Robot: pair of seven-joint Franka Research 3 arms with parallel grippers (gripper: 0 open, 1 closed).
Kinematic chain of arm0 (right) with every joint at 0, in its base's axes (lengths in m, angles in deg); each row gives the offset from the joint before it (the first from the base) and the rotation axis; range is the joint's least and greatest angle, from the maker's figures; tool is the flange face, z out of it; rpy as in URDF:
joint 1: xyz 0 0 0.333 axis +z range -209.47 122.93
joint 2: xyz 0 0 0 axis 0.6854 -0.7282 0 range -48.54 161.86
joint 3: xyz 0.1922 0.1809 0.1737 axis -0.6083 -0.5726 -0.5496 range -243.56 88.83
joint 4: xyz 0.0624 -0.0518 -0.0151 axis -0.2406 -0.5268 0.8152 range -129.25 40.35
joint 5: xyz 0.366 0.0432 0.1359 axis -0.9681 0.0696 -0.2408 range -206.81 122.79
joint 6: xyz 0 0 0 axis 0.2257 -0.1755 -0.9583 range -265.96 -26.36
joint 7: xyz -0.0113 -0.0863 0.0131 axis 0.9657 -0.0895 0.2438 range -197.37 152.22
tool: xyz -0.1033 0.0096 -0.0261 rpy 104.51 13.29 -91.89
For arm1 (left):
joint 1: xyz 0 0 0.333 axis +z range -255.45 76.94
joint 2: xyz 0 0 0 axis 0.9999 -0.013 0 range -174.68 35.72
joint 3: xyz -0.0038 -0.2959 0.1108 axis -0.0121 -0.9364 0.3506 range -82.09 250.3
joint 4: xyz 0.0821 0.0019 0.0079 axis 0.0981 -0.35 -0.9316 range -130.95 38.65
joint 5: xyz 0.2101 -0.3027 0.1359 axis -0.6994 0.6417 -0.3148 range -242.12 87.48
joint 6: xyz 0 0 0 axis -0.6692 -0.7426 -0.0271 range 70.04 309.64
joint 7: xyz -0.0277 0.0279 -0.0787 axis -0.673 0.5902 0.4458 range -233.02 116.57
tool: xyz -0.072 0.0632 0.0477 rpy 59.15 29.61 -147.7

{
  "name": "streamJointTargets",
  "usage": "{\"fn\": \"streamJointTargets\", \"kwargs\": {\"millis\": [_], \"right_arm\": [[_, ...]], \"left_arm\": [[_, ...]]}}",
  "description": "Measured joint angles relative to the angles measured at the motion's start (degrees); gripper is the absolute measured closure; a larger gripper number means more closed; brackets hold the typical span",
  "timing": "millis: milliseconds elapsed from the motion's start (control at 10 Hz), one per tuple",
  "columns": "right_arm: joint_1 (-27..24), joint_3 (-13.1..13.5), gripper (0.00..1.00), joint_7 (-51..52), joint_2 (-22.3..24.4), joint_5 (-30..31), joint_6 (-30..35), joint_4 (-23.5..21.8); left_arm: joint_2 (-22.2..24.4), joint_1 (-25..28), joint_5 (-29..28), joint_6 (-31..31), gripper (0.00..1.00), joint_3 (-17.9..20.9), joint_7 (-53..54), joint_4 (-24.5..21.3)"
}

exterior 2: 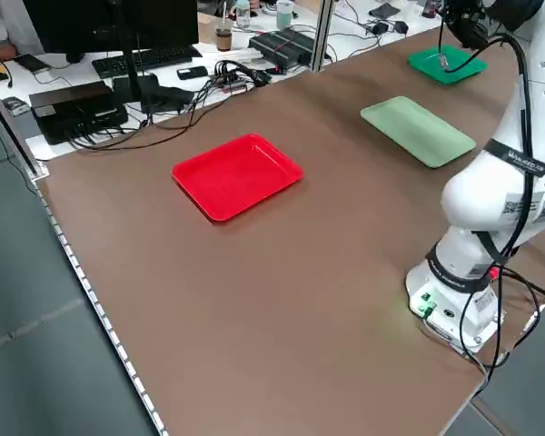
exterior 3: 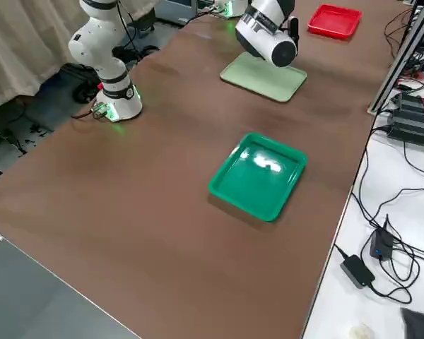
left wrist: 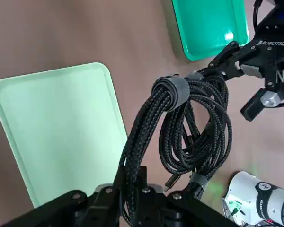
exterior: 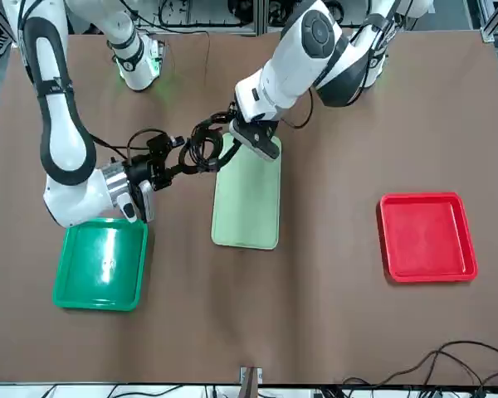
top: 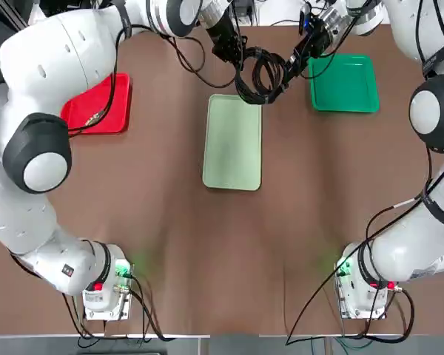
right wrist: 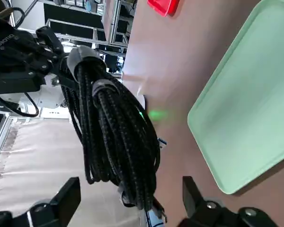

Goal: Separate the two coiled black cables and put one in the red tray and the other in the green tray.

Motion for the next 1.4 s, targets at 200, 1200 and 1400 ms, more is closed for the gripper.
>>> {"fn": "streamJointTargets", "kwargs": {"millis": [200,1200,1400], "right_arm": [[0.0,-0.1,0.34,0.1,-0.1,0.0,0.0,0.2],[-3.3,0.7,0.83,-6.2,-0.1,8.8,2.0,6.8],[-6.6,0.9,0.83,-6.2,-0.4,14.8,2.6,8.2]], "left_arm": [[0.0,0.0,0.0,0.0,0.88,0.0,0.0,0.0],[0.3,0.1,0.0,-2.2,0.88,0.3,0.0,0.5],[0.8,0.1,0.0,-3.4,0.88,0.9,0.0,0.5]]}}
